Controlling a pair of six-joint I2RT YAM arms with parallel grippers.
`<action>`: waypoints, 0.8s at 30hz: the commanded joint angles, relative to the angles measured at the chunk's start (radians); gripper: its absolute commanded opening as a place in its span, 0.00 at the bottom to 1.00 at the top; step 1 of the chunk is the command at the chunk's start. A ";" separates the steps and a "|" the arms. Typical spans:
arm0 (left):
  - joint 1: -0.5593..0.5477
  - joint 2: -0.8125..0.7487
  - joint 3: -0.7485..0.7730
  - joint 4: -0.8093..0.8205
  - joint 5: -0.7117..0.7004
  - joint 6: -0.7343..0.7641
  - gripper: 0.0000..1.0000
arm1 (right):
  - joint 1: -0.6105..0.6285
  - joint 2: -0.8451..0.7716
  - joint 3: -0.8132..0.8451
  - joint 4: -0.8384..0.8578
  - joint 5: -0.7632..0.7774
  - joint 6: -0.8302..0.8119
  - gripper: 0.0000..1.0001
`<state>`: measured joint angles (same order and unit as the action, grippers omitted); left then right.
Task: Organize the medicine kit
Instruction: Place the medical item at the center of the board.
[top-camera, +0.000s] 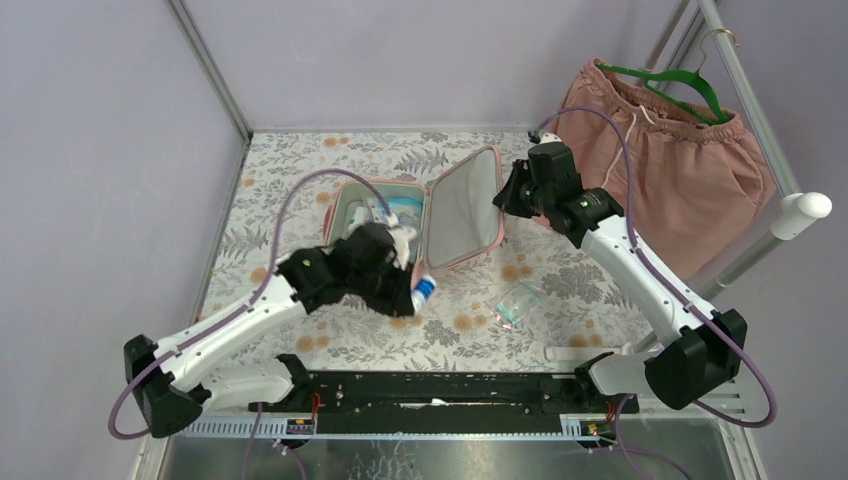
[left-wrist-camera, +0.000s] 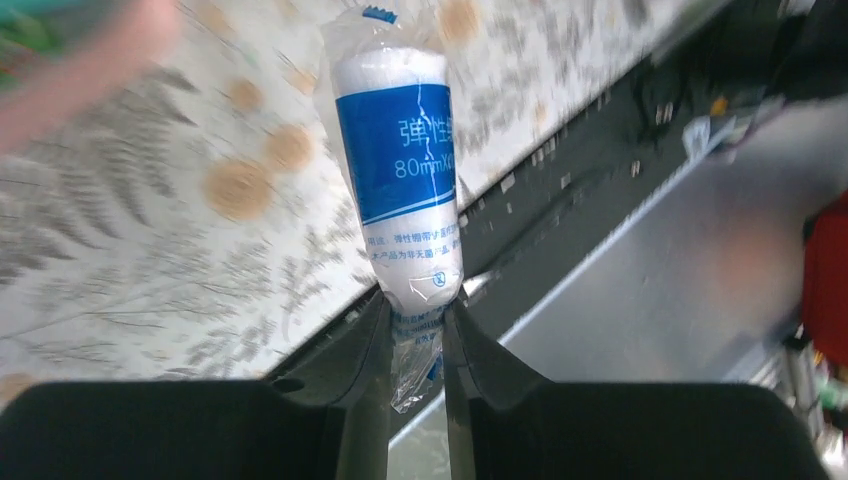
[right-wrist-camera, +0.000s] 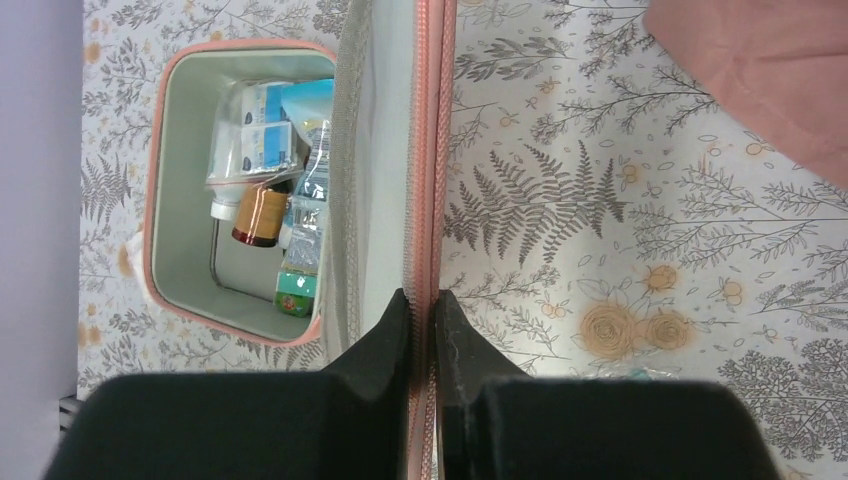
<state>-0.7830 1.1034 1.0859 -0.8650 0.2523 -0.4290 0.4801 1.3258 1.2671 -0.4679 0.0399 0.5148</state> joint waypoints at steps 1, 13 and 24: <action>-0.214 0.031 -0.123 0.152 -0.095 -0.135 0.27 | -0.054 0.004 0.016 0.057 -0.036 -0.039 0.00; -0.426 0.230 -0.314 0.536 -0.577 -0.171 0.38 | -0.069 -0.017 -0.055 0.085 -0.109 -0.043 0.00; -0.452 0.218 -0.465 0.689 -0.686 -0.287 0.69 | -0.069 -0.024 -0.095 0.099 -0.137 -0.034 0.00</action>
<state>-1.2072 1.3598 0.6888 -0.2893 -0.3332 -0.6239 0.4095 1.3174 1.1873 -0.4068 -0.0555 0.4858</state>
